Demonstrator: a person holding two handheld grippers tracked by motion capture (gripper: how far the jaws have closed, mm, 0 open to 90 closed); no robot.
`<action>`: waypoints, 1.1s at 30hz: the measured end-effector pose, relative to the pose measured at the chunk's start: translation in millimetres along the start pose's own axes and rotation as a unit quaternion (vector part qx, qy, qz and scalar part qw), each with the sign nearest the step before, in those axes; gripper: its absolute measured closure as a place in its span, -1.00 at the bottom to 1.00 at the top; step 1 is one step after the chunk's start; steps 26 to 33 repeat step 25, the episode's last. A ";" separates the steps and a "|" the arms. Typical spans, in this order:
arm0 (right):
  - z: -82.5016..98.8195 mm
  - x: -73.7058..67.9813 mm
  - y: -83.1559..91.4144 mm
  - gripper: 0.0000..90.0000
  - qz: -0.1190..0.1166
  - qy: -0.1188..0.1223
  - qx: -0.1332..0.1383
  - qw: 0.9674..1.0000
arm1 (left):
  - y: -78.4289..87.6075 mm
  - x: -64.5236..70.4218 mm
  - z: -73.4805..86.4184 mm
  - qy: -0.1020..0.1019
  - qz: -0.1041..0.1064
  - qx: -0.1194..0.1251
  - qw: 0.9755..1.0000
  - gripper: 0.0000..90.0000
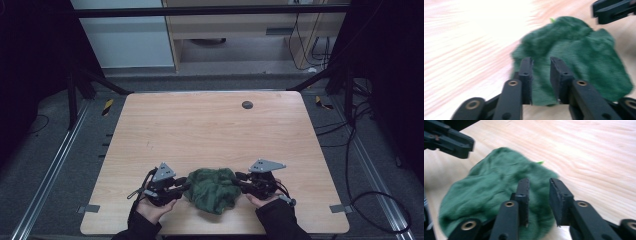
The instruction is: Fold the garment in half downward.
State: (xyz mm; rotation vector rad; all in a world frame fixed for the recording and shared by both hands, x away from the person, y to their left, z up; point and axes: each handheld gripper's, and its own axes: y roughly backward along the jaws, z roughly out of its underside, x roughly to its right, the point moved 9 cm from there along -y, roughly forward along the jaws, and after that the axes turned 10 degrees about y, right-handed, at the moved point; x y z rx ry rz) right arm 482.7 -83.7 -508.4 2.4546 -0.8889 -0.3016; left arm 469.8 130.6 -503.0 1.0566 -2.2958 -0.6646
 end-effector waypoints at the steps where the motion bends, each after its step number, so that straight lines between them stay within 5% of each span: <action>1: 0.2 4.4 1.8 0.41 0.009 -0.004 0.001 1.000 | 1.0 -4.2 -0.6 0.002 -0.005 0.002 1.000 0.47; 14: 13.8 62.0 22.2 -0.19 0.115 -0.046 -0.004 0.992 | 15.9 -69.3 -3.9 0.040 -0.074 0.037 0.996 -0.03; 22: 25.5 88.1 31.2 -0.39 0.149 -0.056 -0.011 0.987 | 23.5 -104.7 4.9 0.057 -0.108 0.035 0.992 -0.19; 33: 30.6 95.2 32.7 -0.43 0.157 -0.058 -0.016 0.986 | 23.9 -113.1 7.0 0.059 -0.116 0.035 0.991 -0.25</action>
